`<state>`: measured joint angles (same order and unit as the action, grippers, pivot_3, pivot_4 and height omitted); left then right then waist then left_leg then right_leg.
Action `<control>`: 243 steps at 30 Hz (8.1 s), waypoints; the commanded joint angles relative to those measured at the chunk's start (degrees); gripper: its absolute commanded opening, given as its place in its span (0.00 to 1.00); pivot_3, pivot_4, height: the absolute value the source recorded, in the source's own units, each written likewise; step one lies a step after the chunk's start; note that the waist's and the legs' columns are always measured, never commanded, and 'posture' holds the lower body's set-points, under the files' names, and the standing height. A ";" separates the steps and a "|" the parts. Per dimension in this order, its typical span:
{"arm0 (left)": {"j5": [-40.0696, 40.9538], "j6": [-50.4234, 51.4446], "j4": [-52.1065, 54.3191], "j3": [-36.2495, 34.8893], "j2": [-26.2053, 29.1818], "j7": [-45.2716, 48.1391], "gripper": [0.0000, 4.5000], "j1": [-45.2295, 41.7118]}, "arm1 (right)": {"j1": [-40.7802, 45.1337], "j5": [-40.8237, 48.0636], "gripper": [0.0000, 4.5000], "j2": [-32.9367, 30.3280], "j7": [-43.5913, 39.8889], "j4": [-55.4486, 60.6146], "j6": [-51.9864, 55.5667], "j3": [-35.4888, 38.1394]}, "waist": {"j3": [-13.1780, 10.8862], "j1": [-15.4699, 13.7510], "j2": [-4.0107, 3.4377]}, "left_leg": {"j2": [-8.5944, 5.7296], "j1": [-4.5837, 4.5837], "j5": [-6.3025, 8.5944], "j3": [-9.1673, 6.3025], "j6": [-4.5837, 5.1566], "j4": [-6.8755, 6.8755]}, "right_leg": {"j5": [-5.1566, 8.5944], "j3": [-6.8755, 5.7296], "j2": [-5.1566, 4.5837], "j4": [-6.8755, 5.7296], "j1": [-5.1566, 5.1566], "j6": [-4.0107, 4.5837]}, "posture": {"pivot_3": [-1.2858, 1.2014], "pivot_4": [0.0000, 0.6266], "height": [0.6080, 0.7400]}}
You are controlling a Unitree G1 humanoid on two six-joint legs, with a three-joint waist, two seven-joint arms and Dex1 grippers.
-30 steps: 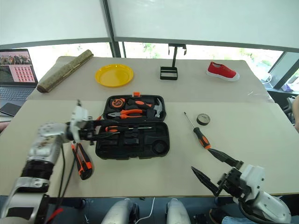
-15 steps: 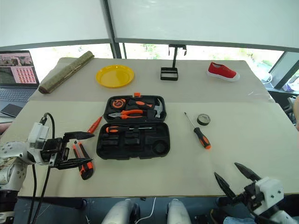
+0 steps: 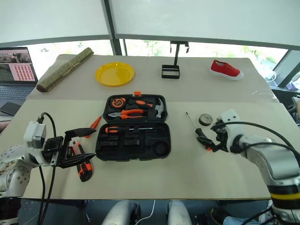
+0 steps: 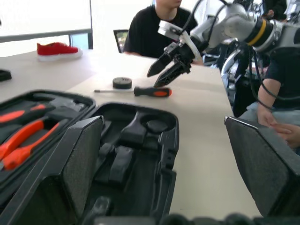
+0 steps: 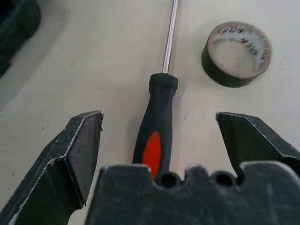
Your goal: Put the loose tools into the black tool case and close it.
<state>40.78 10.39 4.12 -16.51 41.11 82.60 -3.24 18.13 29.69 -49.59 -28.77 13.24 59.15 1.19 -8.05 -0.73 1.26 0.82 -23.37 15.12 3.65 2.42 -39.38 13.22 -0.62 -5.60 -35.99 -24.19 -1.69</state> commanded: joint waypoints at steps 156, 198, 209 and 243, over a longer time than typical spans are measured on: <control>-14.26 50.30 -5.41 13.49 7.75 -51.80 1.00 -23.04 | -8.16 5.13 1.00 24.48 -23.26 11.77 -53.75 4.88 | -0.25 1.39 0.49 | 0.04 0.43 -0.26 0.06 -0.42 0.48 | -0.19 -0.01 0.18 -0.12 -0.02 0.25 | 0.52 0.24 1.00; -38.60 3.27 -7.05 33.11 9.23 -6.24 0.10 -30.24 | -19.27 4.59 1.00 10.64 -25.07 18.93 -44.72 4.33 | -0.34 0.08 0.65 | 0.09 0.22 -0.22 0.09 -0.31 0.15 | -0.17 -0.04 0.31 -0.08 0.01 0.21 | 0.52 0.24 1.00; -43.72 6.33 -3.83 36.13 11.12 -3.77 0.10 -30.77 | -19.41 4.61 1.00 10.76 -25.05 18.87 -44.73 4.19 | -0.33 0.09 0.65 | 0.09 0.23 -0.22 0.09 -0.30 0.09 | -0.18 -0.04 0.31 -0.11 0.04 0.19 | 0.52 0.24 1.00; -50.63 17.09 4.71 40.54 12.38 -4.59 0.10 -33.24 | -16.78 5.14 1.00 12.29 -24.32 18.08 -43.86 2.07 | -0.32 0.32 0.65 | 0.10 0.15 -0.14 0.06 -0.16 -0.38 | -0.18 0.02 0.37 -0.26 0.07 0.13 | 0.52 0.24 1.00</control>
<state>-7.21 27.37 8.33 22.52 52.14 77.67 -36.41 0.87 33.96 -37.67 -53.39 30.20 15.21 2.83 -8.37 -0.41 1.91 0.92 -23.21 14.99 3.71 2.26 -39.76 13.04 -0.60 -5.21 -36.25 -24.12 -1.56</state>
